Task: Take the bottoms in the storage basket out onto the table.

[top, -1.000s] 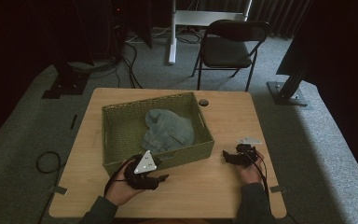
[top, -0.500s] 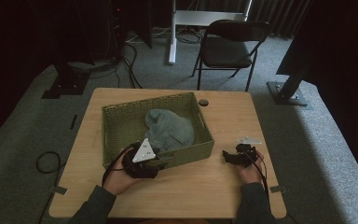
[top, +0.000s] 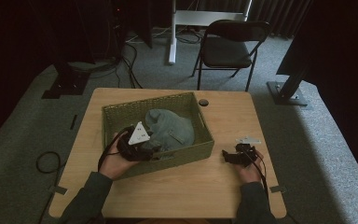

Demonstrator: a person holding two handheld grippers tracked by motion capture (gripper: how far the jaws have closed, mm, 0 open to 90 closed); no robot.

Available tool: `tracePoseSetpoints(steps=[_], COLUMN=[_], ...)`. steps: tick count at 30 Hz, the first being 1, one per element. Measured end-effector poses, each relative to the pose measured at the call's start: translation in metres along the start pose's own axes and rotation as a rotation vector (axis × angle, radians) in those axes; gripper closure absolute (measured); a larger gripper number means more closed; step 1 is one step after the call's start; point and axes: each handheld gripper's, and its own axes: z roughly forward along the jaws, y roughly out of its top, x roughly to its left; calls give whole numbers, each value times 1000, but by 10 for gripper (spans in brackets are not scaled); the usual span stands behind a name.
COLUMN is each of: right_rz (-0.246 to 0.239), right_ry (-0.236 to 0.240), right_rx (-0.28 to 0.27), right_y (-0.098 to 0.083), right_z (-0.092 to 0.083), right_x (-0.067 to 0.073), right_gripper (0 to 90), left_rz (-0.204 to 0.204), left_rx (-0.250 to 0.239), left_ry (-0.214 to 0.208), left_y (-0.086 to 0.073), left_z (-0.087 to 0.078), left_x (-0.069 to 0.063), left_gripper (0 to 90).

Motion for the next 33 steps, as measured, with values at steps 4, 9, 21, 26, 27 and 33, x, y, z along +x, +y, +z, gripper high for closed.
tracePoseSetpoints(steps=[4,9,21,26,27,33], right_rz=[0,0,-3,-6,-7,-10], right_ry=[0,0,3,5,6,9], right_rx=[0,0,1,-1,0,1], right_y=[0,0,-1,-2,-2,-3], right_z=[0,0,-1,-2,-2,-3], right_x=[0,0,0,0,0,0], right_gripper=[142,142,143,143,143,143], left_rz=[-9,-25,-55,-66,-74,-103], left_rx=[3,15,57,71,74,72], left_ry=[14,13,9,6,0,-14], left_y=[5,8,20,24,25,22], left_z=[5,15,45,59,62,79], left_x=[11,20,49,59,62,73], left_gripper=[411,412,394,376,368,304])
